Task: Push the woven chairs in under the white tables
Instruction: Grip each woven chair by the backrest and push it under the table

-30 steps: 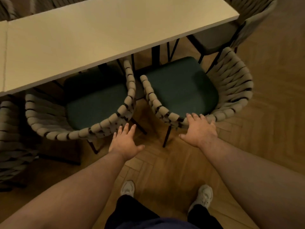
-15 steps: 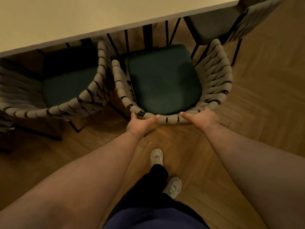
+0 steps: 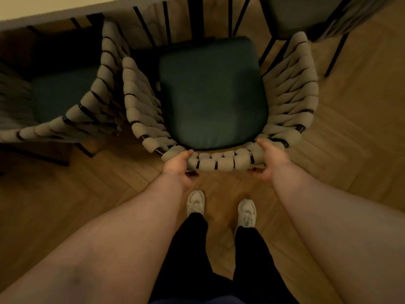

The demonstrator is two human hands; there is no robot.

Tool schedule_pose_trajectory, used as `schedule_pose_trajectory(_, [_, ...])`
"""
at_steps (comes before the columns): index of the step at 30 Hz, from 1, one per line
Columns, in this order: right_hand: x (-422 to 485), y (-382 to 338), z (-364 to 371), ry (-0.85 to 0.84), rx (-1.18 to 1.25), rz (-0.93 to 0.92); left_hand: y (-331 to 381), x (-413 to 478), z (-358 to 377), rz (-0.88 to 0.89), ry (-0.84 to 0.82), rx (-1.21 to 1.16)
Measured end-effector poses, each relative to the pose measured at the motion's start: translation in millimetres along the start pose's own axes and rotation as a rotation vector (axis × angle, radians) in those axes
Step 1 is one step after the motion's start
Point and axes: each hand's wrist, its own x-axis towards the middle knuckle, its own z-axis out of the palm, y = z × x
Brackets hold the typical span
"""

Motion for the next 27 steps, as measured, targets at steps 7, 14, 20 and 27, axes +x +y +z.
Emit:
schedule_pose_trajectory(7, [25.2, 1.7, -8.4, -0.155, 0.283, 0.029, -17.8, 14.2, 6.4, 0.06, -0.061, -0.314])
schedule_pose_trajectory(14, [32.4, 20.3, -22.4, -0.168, 0.322, 0.019, -35.5, 8.8, 0.1, 0.117, -0.036, -0.339])
schedule_pose_trajectory(20, [34.9, 18.5, -28.9, -0.203, 0.386, -0.018, -41.0, 12.0, -4.0, 0.154, -0.098, -0.356])
schedule_pose_trajectory(27, [50.0, 12.5, -10.1, -0.268, 0.332, -0.022, -13.4, 29.5, 1.0, 0.169, -0.135, -0.335])
